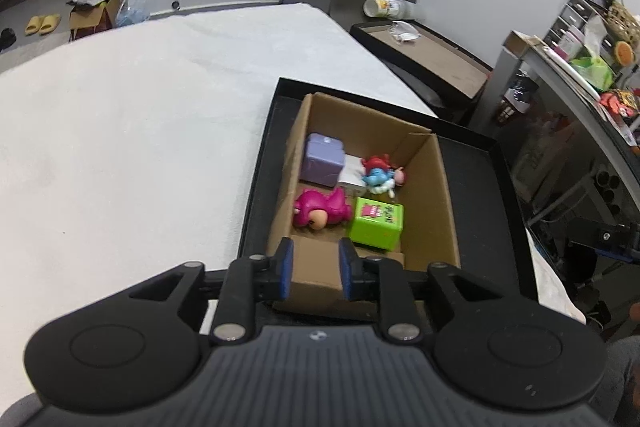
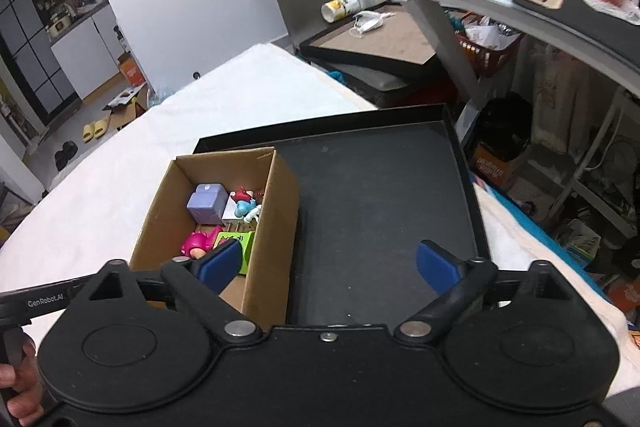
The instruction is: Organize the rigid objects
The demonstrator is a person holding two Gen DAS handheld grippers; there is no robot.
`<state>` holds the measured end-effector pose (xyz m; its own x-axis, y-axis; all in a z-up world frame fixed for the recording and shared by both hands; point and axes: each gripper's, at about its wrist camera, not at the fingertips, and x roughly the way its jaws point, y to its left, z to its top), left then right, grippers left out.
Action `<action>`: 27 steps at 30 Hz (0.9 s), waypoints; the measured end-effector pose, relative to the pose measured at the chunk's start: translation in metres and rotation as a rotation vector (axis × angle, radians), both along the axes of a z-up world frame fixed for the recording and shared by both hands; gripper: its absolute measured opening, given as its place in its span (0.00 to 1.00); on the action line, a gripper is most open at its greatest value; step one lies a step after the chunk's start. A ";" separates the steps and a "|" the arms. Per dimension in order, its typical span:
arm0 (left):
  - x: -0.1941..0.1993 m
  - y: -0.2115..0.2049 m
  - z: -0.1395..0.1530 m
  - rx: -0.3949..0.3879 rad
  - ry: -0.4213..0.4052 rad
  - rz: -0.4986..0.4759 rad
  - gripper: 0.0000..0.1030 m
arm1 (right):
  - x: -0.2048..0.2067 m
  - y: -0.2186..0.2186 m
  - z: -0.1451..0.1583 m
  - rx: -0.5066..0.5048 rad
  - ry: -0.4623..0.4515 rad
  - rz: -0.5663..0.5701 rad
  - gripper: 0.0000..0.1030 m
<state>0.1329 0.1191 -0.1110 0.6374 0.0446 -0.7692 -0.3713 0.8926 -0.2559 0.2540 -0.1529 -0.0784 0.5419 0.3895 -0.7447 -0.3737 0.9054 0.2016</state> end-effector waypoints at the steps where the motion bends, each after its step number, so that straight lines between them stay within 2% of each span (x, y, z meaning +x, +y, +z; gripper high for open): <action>1: -0.001 -0.003 0.004 0.003 -0.001 -0.004 0.33 | -0.004 -0.003 0.002 0.001 -0.007 -0.003 1.00; 5: -0.009 -0.018 0.023 0.033 -0.020 -0.035 0.51 | -0.016 -0.011 0.010 0.009 -0.022 -0.020 1.00; 7: -0.012 -0.025 0.031 0.042 -0.021 -0.046 0.63 | -0.023 -0.016 0.014 -0.003 -0.026 -0.037 1.00; 13: -0.027 -0.048 0.050 0.089 -0.035 -0.082 0.82 | -0.046 -0.031 0.025 0.023 -0.039 -0.053 1.00; 20: -0.050 -0.063 0.064 0.109 -0.048 -0.111 0.84 | -0.072 -0.039 0.038 0.022 -0.079 -0.047 1.00; 27: -0.075 -0.074 0.082 0.102 -0.097 -0.113 0.91 | -0.094 -0.045 0.054 0.021 -0.112 -0.051 1.00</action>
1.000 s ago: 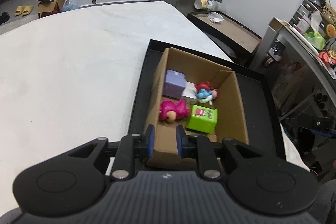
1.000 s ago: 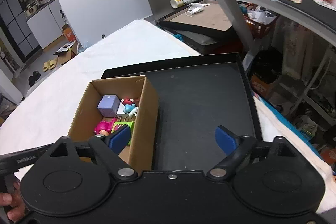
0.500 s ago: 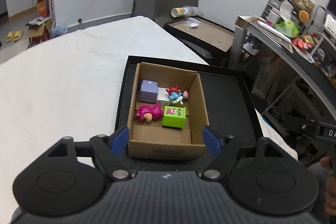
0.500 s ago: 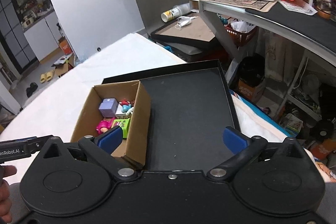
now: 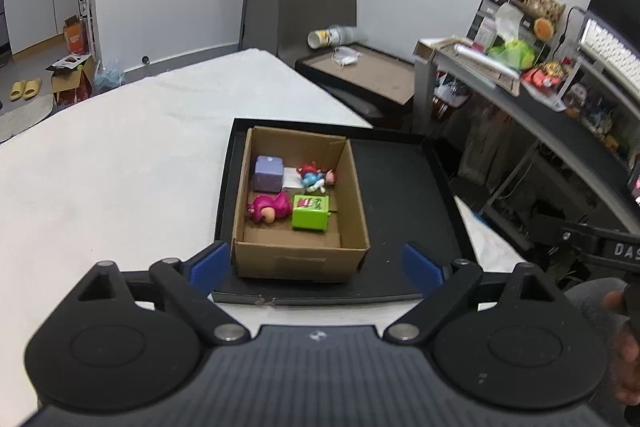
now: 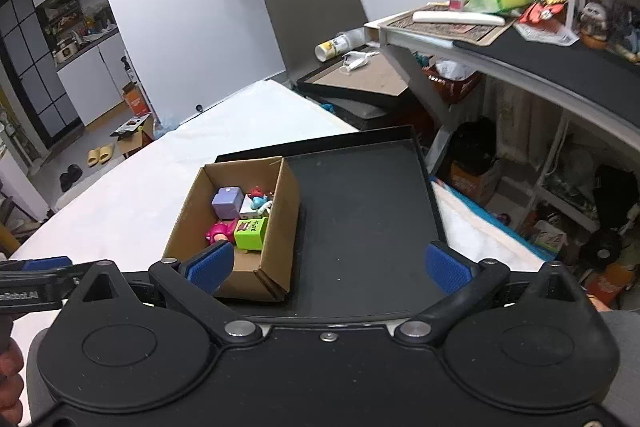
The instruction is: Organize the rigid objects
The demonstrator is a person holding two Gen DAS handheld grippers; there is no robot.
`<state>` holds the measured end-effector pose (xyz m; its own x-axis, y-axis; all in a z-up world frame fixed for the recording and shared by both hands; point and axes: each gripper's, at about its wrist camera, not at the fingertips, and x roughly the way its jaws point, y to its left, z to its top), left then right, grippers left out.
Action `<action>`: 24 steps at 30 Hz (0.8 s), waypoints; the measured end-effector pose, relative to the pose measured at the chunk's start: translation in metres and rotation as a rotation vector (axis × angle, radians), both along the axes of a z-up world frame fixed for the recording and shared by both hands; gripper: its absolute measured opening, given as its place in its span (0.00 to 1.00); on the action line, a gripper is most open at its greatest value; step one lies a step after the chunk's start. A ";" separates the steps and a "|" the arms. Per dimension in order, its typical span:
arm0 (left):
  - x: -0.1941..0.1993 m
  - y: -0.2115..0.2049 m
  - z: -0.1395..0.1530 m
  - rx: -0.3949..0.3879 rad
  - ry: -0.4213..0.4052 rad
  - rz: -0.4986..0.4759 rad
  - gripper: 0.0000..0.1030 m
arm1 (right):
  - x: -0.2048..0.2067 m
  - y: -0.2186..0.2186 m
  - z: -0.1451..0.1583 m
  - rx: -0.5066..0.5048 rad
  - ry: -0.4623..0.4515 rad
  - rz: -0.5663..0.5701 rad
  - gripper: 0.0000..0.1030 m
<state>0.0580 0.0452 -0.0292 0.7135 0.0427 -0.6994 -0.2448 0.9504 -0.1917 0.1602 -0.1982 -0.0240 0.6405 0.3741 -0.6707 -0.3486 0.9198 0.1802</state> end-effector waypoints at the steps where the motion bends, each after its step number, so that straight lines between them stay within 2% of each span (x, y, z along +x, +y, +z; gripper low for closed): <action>1: -0.004 -0.002 0.002 -0.005 -0.006 0.001 0.91 | -0.002 -0.001 0.001 -0.001 -0.005 -0.001 1.00; 9: -0.023 -0.018 0.018 0.052 -0.040 -0.018 0.93 | -0.020 -0.011 0.011 0.012 -0.009 -0.010 1.00; 11: -0.025 -0.023 0.021 0.072 -0.044 -0.024 0.96 | -0.023 -0.012 0.012 0.000 -0.008 -0.017 1.00; 12: -0.027 -0.025 0.021 0.072 -0.044 -0.025 1.00 | -0.024 -0.014 0.012 0.007 -0.007 -0.015 1.00; 15: -0.033 -0.028 0.023 0.057 -0.050 -0.034 1.00 | -0.030 -0.018 0.015 0.023 -0.007 -0.015 1.00; 24: -0.049 -0.040 0.030 0.088 -0.063 -0.033 1.00 | -0.048 -0.024 0.024 0.012 -0.035 -0.003 1.00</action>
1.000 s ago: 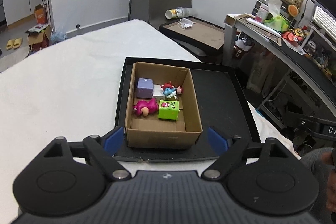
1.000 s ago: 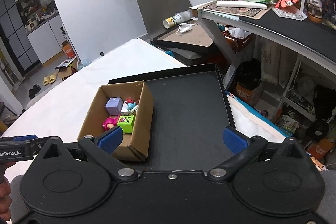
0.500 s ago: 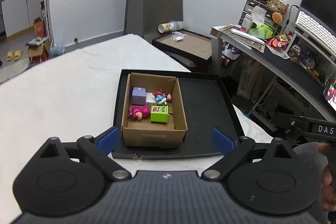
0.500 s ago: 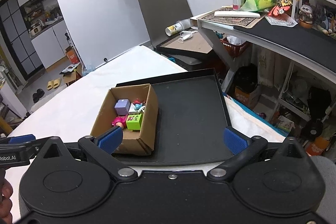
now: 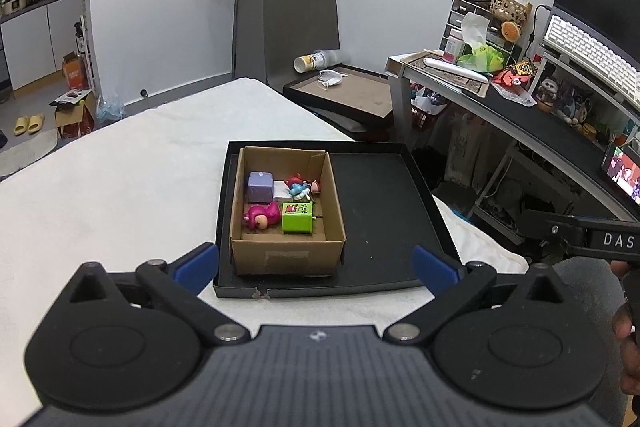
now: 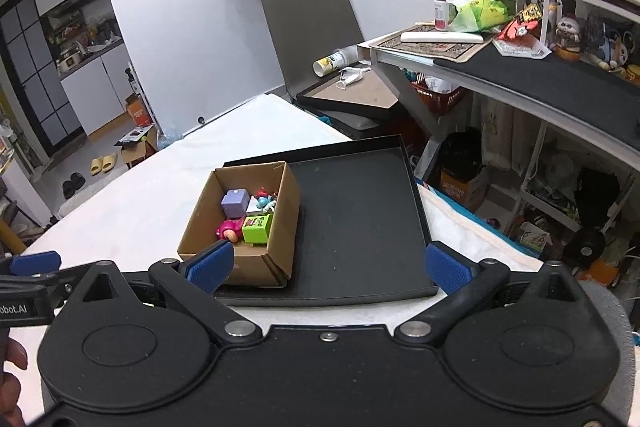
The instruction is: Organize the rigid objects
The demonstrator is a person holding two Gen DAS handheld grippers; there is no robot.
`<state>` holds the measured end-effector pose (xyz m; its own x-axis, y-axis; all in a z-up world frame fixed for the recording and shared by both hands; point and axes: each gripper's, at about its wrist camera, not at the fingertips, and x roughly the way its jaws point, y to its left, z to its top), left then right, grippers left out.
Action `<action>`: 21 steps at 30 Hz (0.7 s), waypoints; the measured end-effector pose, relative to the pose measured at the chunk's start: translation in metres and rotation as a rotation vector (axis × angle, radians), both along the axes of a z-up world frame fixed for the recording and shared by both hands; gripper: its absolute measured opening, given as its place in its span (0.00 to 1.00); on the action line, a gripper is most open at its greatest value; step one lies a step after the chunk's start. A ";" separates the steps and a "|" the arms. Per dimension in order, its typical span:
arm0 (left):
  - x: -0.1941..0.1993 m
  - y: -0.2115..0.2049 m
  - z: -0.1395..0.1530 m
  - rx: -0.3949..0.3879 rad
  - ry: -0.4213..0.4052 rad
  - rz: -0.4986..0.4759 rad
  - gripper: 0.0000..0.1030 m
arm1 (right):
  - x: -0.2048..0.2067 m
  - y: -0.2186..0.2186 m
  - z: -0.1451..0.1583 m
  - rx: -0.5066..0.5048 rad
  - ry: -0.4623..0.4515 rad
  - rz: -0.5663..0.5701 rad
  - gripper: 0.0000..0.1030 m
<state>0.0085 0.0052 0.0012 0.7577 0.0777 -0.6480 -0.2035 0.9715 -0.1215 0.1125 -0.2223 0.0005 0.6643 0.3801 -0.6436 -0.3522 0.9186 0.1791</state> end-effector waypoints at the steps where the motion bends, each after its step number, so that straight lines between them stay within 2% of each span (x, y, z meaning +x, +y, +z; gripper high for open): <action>1: -0.002 -0.001 0.001 0.003 -0.002 0.000 1.00 | -0.002 0.000 0.001 -0.003 -0.004 0.005 1.00; 21: -0.032 -0.015 0.016 0.020 -0.049 0.000 1.00 | -0.030 -0.011 0.012 -0.001 -0.036 0.035 1.00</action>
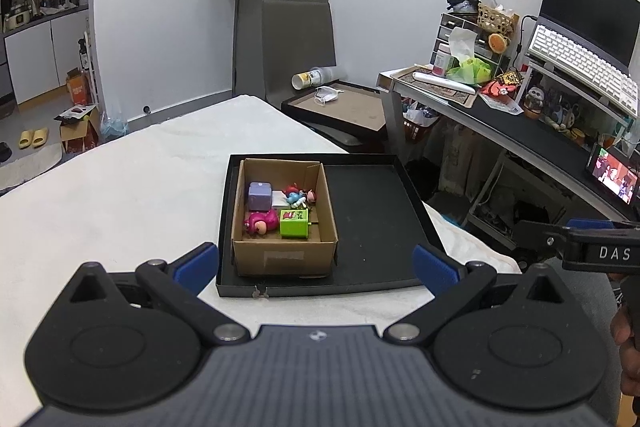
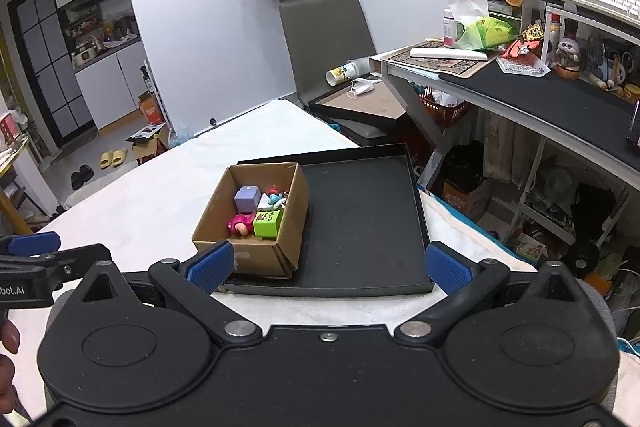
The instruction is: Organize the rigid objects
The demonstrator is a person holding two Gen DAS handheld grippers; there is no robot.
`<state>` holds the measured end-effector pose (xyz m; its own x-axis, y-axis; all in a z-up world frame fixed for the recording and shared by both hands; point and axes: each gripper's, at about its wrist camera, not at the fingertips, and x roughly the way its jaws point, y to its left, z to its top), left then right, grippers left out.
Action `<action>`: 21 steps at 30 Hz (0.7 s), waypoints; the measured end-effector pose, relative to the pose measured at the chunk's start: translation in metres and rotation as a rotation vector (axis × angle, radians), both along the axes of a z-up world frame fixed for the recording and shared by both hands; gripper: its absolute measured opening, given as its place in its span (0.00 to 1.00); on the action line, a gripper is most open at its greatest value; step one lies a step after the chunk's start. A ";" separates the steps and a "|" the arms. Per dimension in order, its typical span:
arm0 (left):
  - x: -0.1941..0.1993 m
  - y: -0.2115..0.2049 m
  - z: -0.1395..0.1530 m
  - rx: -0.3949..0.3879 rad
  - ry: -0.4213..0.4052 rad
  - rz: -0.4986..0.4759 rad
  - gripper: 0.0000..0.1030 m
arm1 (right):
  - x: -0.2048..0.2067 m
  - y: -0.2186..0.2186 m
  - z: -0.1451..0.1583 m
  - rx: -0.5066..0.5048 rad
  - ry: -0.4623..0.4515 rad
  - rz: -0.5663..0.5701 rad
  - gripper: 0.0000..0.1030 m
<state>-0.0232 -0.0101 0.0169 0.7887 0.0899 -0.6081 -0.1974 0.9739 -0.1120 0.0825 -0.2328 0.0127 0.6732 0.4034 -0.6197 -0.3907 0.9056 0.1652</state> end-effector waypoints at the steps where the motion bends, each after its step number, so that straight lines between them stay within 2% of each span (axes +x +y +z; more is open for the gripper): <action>1: -0.001 -0.001 0.000 0.002 0.000 -0.001 1.00 | 0.000 -0.001 0.000 0.001 0.002 -0.002 1.00; 21: -0.006 -0.004 -0.002 -0.003 0.003 -0.019 1.00 | -0.004 -0.005 0.000 0.005 0.008 -0.009 1.00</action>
<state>-0.0293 -0.0137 0.0148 0.7883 0.0726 -0.6110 -0.1788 0.9772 -0.1146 0.0787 -0.2381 0.0125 0.6722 0.4003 -0.6228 -0.3808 0.9083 0.1728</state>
